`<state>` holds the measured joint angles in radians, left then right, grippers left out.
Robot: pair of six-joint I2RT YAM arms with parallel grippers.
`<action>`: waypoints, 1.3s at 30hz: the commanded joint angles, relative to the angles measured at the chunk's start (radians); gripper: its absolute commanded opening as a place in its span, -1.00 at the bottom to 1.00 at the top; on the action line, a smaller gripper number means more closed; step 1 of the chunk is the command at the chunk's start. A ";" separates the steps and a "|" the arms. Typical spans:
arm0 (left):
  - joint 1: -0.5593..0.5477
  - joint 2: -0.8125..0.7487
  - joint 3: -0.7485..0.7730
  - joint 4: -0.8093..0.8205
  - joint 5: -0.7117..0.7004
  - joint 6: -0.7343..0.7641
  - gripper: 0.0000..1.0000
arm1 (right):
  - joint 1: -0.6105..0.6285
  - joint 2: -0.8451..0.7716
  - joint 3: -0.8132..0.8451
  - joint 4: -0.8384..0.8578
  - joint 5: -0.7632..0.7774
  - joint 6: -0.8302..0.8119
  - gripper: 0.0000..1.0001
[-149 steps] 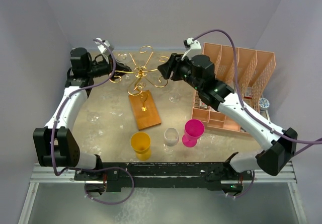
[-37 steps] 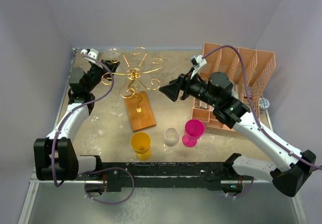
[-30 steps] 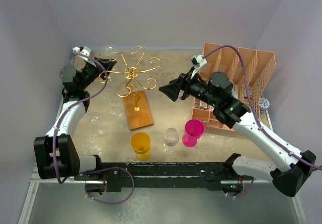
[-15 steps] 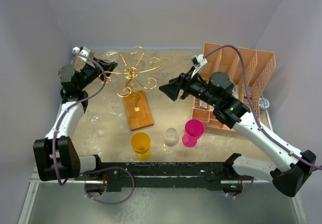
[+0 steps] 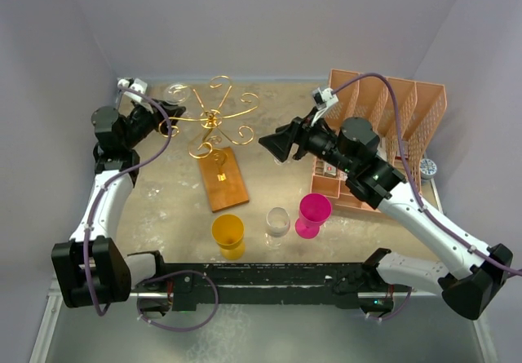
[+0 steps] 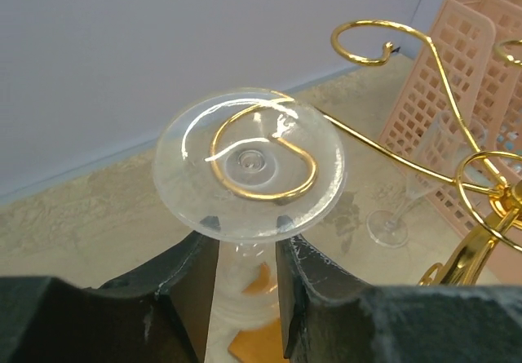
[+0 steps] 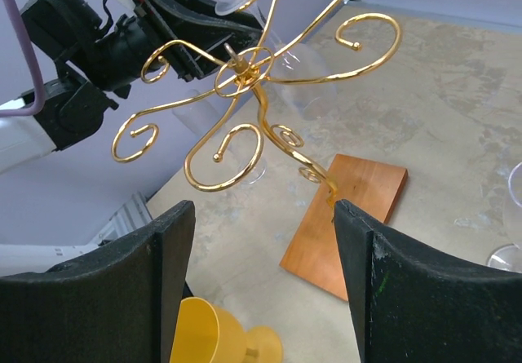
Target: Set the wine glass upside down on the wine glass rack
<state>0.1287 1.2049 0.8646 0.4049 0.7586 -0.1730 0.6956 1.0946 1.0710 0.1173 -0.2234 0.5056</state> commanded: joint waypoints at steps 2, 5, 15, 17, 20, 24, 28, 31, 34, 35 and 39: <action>0.002 -0.077 0.057 -0.181 -0.135 0.153 -0.36 | 0.006 -0.039 0.014 0.057 0.072 0.000 0.43; 0.001 -0.101 0.051 -0.182 -0.155 0.142 -0.34 | 0.005 -0.042 0.021 0.060 0.084 0.002 0.44; 0.001 -0.118 0.133 -0.356 -0.420 0.143 -0.29 | 0.005 -0.068 0.006 0.062 0.159 0.047 0.44; 0.002 -0.135 0.153 -0.404 -0.572 0.121 -0.27 | 0.005 -0.067 0.009 0.050 0.200 0.052 0.44; 0.002 -0.170 0.180 -0.461 -0.796 0.097 -0.26 | 0.005 -0.051 0.023 0.011 0.265 0.027 0.44; 0.002 -0.216 0.241 -0.532 -1.054 0.007 -0.24 | 0.004 -0.014 0.064 -0.080 0.400 -0.012 0.39; 0.001 -0.181 0.429 -0.787 -1.183 -0.192 -0.13 | 0.002 0.040 0.131 -0.179 0.553 -0.055 0.39; 0.002 -0.141 0.560 -0.929 -1.057 -0.235 -0.03 | -0.020 0.094 0.208 -0.270 0.595 -0.087 0.41; 0.002 -0.160 0.605 -0.953 -0.820 -0.223 0.00 | -0.051 0.145 0.280 -0.341 0.542 -0.168 0.36; 0.002 -0.173 0.606 -0.945 -0.752 -0.223 0.02 | -0.057 0.158 0.298 -0.360 0.529 -0.196 0.36; -0.015 -0.215 0.610 -0.935 -0.561 -0.221 0.08 | -0.122 0.198 0.334 -0.404 0.443 -0.253 0.35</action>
<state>0.1284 1.0225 1.4403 -0.4892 -0.0483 -0.3660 0.6273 1.2762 1.3411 -0.2192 0.2749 0.3557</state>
